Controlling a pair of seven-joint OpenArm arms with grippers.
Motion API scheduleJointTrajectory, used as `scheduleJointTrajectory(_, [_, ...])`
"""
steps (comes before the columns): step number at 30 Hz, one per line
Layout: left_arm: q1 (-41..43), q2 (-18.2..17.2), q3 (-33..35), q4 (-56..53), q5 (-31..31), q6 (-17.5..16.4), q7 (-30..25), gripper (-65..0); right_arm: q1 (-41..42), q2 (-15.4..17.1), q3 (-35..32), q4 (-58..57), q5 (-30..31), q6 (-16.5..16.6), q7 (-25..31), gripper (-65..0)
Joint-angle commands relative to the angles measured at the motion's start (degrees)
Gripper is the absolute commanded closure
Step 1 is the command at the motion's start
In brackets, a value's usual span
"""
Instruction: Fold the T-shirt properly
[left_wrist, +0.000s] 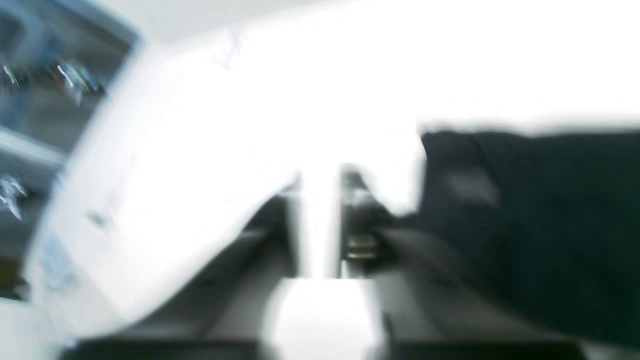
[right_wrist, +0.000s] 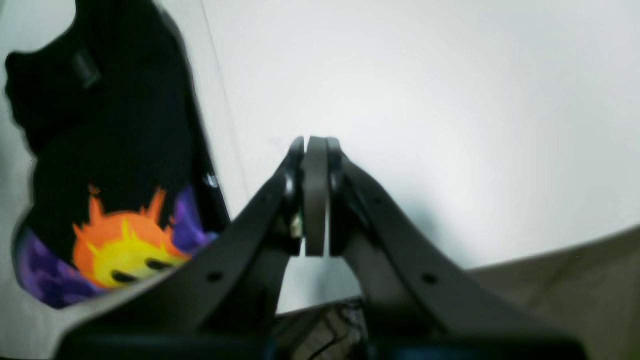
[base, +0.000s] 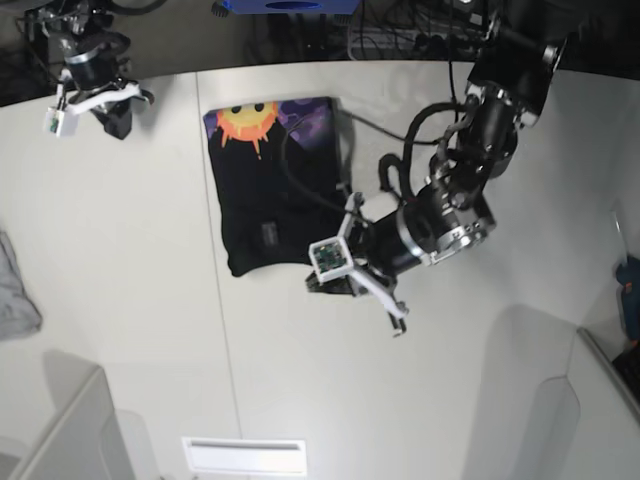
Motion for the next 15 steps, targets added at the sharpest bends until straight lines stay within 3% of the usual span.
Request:
scheduleJointTrajectory(1, [0.8,-0.7,-1.9,1.2,-0.5,0.6,-1.8,0.0,-0.9,1.3,0.3,1.2,0.9,0.4,2.6,0.0])
scheduleJointTrajectory(5, [10.5,-4.8,-9.7,0.4,-0.6,0.6,-9.5,0.0,-3.6,4.6,0.5,1.3,0.9,0.5,6.8,0.0])
scheduleJointTrajectory(10, [24.3,-8.2,-19.3,-0.3,-0.6,0.6,-28.7,0.0,-8.9,9.3,0.3,2.6,0.9,0.9,12.0,0.0])
scheduleJointTrajectory(13, [32.1,-10.4,-23.2,-0.3,-0.9,0.6,-37.1,0.0,-11.3,10.8,0.8,2.9,-0.2,6.8,13.3,0.0])
scheduleJointTrajectory(15, [36.4,-10.7,-25.8,-0.3,-1.0,0.6,-40.5,0.0,-12.7,11.4,0.7,2.9,-5.2,9.8,13.5,0.0])
